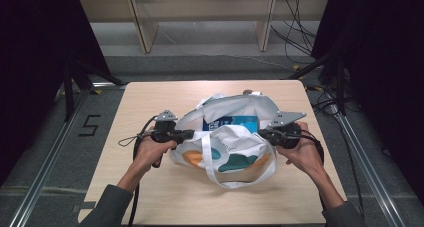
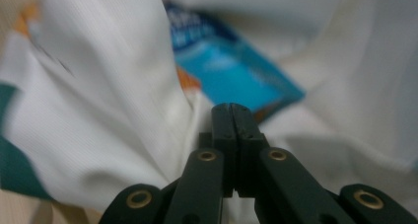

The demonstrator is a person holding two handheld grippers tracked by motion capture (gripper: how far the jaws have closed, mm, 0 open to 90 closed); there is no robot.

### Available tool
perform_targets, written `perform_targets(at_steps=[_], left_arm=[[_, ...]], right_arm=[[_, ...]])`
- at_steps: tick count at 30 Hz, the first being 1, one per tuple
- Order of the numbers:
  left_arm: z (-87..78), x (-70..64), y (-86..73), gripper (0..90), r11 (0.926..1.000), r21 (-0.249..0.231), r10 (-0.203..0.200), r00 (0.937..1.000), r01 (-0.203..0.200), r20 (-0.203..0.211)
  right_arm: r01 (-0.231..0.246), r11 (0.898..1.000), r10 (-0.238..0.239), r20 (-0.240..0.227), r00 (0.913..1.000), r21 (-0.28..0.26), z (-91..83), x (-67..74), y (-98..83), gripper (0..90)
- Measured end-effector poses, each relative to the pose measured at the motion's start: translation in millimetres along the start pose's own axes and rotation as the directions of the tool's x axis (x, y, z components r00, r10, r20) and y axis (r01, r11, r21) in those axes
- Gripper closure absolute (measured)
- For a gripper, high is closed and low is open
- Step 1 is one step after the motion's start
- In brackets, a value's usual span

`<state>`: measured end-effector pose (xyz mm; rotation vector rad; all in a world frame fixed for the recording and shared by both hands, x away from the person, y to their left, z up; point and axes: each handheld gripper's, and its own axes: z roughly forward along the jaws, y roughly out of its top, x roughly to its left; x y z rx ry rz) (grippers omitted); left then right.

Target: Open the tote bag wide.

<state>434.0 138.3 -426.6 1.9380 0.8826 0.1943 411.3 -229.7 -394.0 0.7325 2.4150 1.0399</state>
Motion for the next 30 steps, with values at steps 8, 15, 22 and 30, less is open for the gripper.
perform_targets(at_steps=[8, 15, 22, 30], left_arm=[[15.4, -1.8, 41.3, 89.4, 0.999, 0.001, 0.044, 0.9982, -0.044, -0.042], [44.9, 37.2, 67.9, 89.5, 0.9946, 0.104, 0.008, 0.9853, 0.01, -0.17], [65.3, 51.9, 66.3, 89.5, 0.9883, 0.146, -0.011, 0.9758, 0.043, -0.219], [57.9, 47.1, 67.1, 89.4, 0.9905, 0.134, -0.006, 0.9816, 0.032, -0.191]], right_arm=[[0.061, 0.993, -0.063, -0.021, 0.9978, -0.099, 6.8, 29.7, 52.1, 90.0], [0.122, 0.992, -0.116, -0.129, 0.9848, 0.041, 31.9, 62.6, 21.2, 90.0], [0.153, 0.982, -0.129, -0.195, 0.9724, 0.113, 46.2, 88.5, -24.0, 90.0], [0.137, 0.99, -0.129, -0.203, 0.9706, 0.026, 36.3, 75.6, -10.4, 89.9]])
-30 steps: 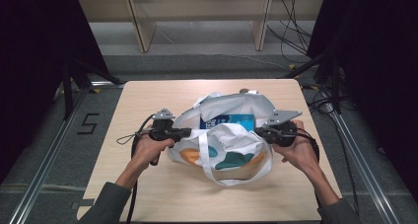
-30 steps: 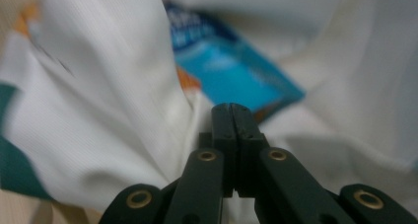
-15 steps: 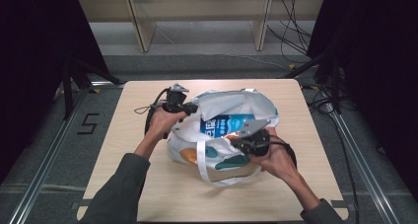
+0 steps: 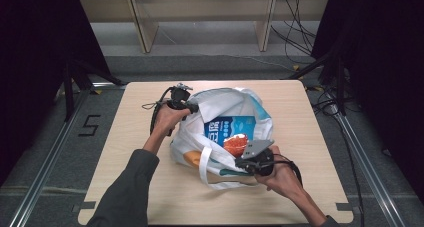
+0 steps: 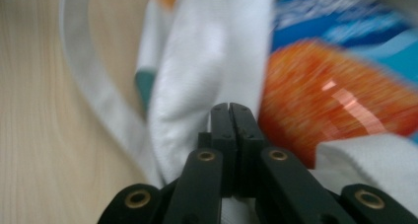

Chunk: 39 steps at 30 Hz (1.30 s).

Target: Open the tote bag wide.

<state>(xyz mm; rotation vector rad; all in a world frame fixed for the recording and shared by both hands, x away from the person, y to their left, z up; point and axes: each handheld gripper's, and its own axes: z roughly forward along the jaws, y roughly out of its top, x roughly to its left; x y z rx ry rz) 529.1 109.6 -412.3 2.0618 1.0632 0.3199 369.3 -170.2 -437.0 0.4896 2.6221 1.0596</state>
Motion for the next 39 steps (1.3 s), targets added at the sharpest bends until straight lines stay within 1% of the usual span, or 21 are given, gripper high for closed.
perform_targets(at_steps=[1, 5, 6, 9, 11, 12, 15, 18, 19, 20, 23, 25, 27, 29, 31, 32, 33, 35, 36, 38, 39], left_arm=[[-6.4, -3.4, 0.2, 89.4, 0.9998, -0.012, 0.014, 0.9998, -0.014, 0.012], [-26.5, -13.2, -2.7, 88.0, 0.9969, -0.048, 0.065, 0.9969, -0.063, 0.044], [-30.4, -14.8, -4.0, 88.0, 0.9962, -0.048, 0.074, 0.9961, -0.072, 0.046], [-34.8, -11.3, -7.4, 88.1, 0.9952, -0.043, 0.089, 0.9957, -0.088, 0.027], [-34.4, -5.8, -10.3, 88.3, 0.9967, -0.046, 0.067, 0.9976, -0.067, 0.017], [-33.9, -2.8, -12.1, 89.1, 0.997, -0.047, 0.063, 0.9977, -0.062, 0.024], [-31.1, 1.6, -18.7, 89.2, 0.9977, -0.029, 0.062, 0.998, -0.061, 0.017], [-23.4, 8.0, -28.2, 89.4, 0.999, -0.023, 0.038, 0.999, -0.038, 0.023], [-20.7, 9.0, -31.1, 89.4, 0.9995, -0.019, 0.027, 0.999, -0.027, 0.034], [-18.5, 9.5, -33.7, 89.4, 0.9996, -0.012, 0.027, 0.9991, -0.026, 0.033], [-10.3, 10.9, -41.7, 89.6, 0.9995, 0.017, 0.027, 0.9992, -0.027, 0.031], [-5.4, 12.3, -46.2, 89.6, 0.9992, 0.028, 0.028, 0.9995, -0.028, 0.017], [-4.0, 13.1, -47.8, 89.7, 0.9992, 0.034, 0.022, 0.9996, -0.023, 0.016], [-5.2, 10.2, -46.5, 89.6, 0.9991, 0.03, 0.029, 0.9995, -0.029, 0.01], [-10.1, 6.1, -43.9, 89.5, 0.9992, 0.022, 0.034, 0.9994, -0.034, 0.001], [-14.1, 4.1, -42.2, 89.5, 0.9994, 0.008, 0.033, 0.9994, -0.033, 0.014], [-18.6, 0.9, -40.2, 89.4, 0.9992, -0.008, 0.038, 0.999, -0.038, 0.021], [-26.5, -6.5, -35.4, 88.6, 0.997, -0.027, 0.074, 0.9969, -0.073, 0.027], [-29.9, -9.0, -32.7, 88.4, 0.9955, -0.036, 0.088, 0.9957, -0.087, 0.028], [-32.4, -13.1, -28.0, 88.4, 0.9951, -0.051, 0.087, 0.9953, -0.085, 0.042], [-32.2, -14.5, -25.5, 88.4, 0.9942, -0.05, 0.098, 0.9943, -0.095, 0.044]], right_arm=[[-0.021, 1.0, 0.021, 0.006, 0.9998, -0.02, -5.2, -2.7, 2.9, 89.5], [0.003, 0.988, 0.015, 0.112, 0.9936, -0.157, -37.8, -36.5, 28.1, 89.3], [-0.016, 0.984, 0.041, 0.14, 0.9893, -0.175, -44.4, -45.6, 33.2, 89.3], [-0.033, 0.982, 0.074, 0.218, 0.9731, -0.186, -54.4, -79.8, 41.6, 90.0], [-0.051, 0.981, 0.097, 0.247, 0.9641, -0.187, -54.9, -100.7, 41.7, 90.0], [-0.077, 0.981, 0.124, 0.275, 0.9535, -0.177, -52.4, -121.1, 36.8, 90.0], [-0.106, 0.977, 0.155, 0.277, 0.9481, -0.183, -50.5, -134.1, 29.0, 90.0], [-0.189, 0.966, 0.229, 0.25, 0.9408, -0.174, -38.0, -149.8, 5.7, 90.0], [-0.233, 0.96, 0.263, 0.218, 0.94, -0.156, -25.9, -155.0, -13.3, 90.0], [-0.233, 0.96, 0.263, 0.218, 0.94, -0.156, -25.9, -155.0, -13.3, 90.0], [-0.302, 0.947, 0.318, 0.196, 0.9276, -0.104, -0.5, -158.1, -48.1, 90.0], [-0.307, 0.948, 0.317, 0.19, 0.9292, -0.08, 6.0, -157.2, -54.7, 90.0], [-0.338, 0.94, 0.341, 0.168, 0.925, -0.044, 16.0, -153.7, -65.6, 90.0], [-0.359, 0.931, 0.365, 0.15, 0.9188, -0.064, 21.5, -150.4, -71.8, 90.0], [-0.339, 0.938, 0.347, 0.182, 0.9199, -0.076, 14.4, -148.0, -65.7, 90.0], [-0.32, 0.946, 0.325, 0.191, 0.9263, -0.057, 4.9, -147.8, -59.6, 90.0], [-0.3, 0.949, 0.313, 0.213, 0.9254, -0.095, -3.3, -147.1, -53.5, 90.0], [-0.308, 0.943, 0.33, 0.235, 0.9143, -0.124, -24.4, -140.9, -35.1, 90.0], [-0.3, 0.943, 0.328, 0.239, 0.9139, -0.145, -34.1, -136.9, -24.8, 90.0], [-0.221, 0.953, 0.269, 0.245, 0.9316, -0.206, -48.5, -129.2, -4.0, 90.0], [-0.205, 0.955, 0.253, 0.23, 0.9398, -0.214, -53.8, -122.4, 6.4, 90.0]])
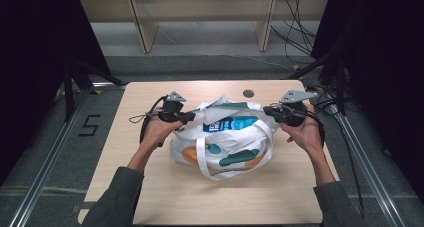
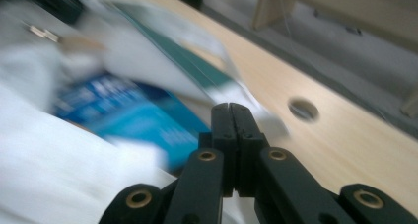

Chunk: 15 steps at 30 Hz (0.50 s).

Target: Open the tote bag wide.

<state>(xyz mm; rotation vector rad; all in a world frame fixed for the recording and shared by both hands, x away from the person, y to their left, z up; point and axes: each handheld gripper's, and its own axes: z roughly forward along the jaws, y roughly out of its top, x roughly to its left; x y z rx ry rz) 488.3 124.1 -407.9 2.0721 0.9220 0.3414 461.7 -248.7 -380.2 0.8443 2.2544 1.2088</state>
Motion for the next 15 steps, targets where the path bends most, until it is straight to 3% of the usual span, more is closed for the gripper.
perform_targets(at_steps=[3, 6, 10, 11, 14, 15], left_arm=[[6.4, -3.5, 8.3, 88.3, 0.9998, 0.012, 0.013, 0.9999, -0.013, -0.003], [18.9, -8.5, 19.4, 88.3, 0.9985, 0.05, 0.024, 0.9996, -0.024, 0.013], [39.1, -10.7, 32.9, 88.2, 0.9925, 0.119, 0.028, 0.9995, -0.03, 0.016], [43.3, -9.7, 35.6, 88.2, 0.9913, 0.128, 0.029, 0.9995, -0.03, 0.006], [51.0, -1.4, 40.6, 89.1, 0.9895, 0.145, 0.012, 0.9994, -0.007, -0.032], [52.2, 1.9, 41.5, 89.2, 0.9888, 0.149, 0.003, 0.999, 0.004, -0.045]], right_arm=[[0.04, 0.999, -0.041, -0.087, 0.9954, -0.02, 2.6, 28.6, 18.0, 90.0], [0.087, 0.995, -0.079, -0.169, 0.9825, 0.044, 18.7, 54.4, 20.1, 90.0], [0.131, 0.983, -0.1, -0.222, 0.9699, 0.128, 36.6, 72.8, 12.9, 90.0], [0.16, 0.978, -0.126, -0.238, 0.9631, 0.133, 39.4, 74.3, 10.6, 90.0], [0.193, 0.969, -0.147, -0.265, 0.9529, 0.154, 36.7, 84.2, 1.1, 90.0], [0.184, 0.966, -0.129, -0.279, 0.9517, 0.181, 31.4, 88.0, -2.7, 90.0]])
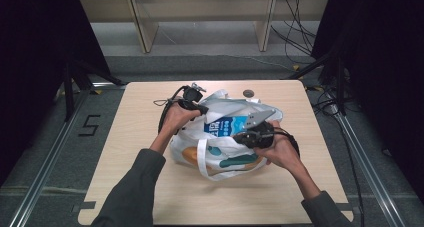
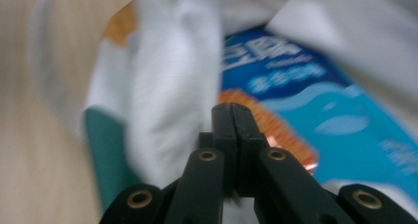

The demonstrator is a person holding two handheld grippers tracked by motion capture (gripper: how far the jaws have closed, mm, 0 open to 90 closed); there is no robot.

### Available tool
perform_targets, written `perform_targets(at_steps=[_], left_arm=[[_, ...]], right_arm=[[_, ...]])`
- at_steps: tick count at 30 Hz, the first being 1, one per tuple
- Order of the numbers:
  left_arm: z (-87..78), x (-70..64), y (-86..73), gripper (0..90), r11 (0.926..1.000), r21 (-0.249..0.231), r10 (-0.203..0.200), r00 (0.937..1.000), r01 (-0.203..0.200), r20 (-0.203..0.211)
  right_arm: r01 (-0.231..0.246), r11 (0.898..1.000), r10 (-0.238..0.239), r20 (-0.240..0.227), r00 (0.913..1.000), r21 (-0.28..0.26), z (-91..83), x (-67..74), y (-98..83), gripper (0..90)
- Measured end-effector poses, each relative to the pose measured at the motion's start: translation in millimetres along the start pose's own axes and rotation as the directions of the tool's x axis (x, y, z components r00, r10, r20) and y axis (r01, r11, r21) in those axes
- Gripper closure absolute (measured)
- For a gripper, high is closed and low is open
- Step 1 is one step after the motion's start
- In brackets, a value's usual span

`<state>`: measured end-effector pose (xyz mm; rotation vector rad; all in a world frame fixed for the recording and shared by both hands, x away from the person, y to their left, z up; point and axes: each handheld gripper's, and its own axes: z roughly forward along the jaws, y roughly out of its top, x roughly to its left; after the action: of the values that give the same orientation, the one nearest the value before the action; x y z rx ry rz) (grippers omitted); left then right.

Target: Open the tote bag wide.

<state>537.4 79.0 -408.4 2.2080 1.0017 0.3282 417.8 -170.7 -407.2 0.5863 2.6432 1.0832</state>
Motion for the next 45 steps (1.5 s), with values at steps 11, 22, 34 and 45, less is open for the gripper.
perform_targets(at_steps=[11, 22, 34, 45], left_arm=[[21.3, 25.7, -7.7, 89.5, 0.9962, 0.079, -0.031, 0.9967, 0.037, -0.075], [-10.4, 8.5, -4.8, 87.9, 0.9983, 0.023, 0.055, 0.9973, -0.054, -0.049], [-22.5, -22.3, -34.3, 85.9, 0.9797, 0.094, 0.165, 0.9788, -0.177, 0.121], [-31.2, -5.8, -57.1, 88.8, 0.9487, 0.225, 0.21, 0.9747, -0.222, 0.076]], right_arm=[[0.031, 0.996, -0.024, -0.075, 0.9969, 0.082, -0.1, 25.2, -34.2, 90.0], [0.057, 0.998, -0.057, -0.001, 0.9984, 0.008, -9.7, 23.8, -25.4, 90.0], [-0.015, 0.998, 0.025, 0.175, 0.9843, -0.055, -25.9, -12.6, 2.0, 90.0], [-0.02, 0.994, -0.01, 0.266, 0.964, 0.11, -38.9, -15.4, -20.5, 90.0]])
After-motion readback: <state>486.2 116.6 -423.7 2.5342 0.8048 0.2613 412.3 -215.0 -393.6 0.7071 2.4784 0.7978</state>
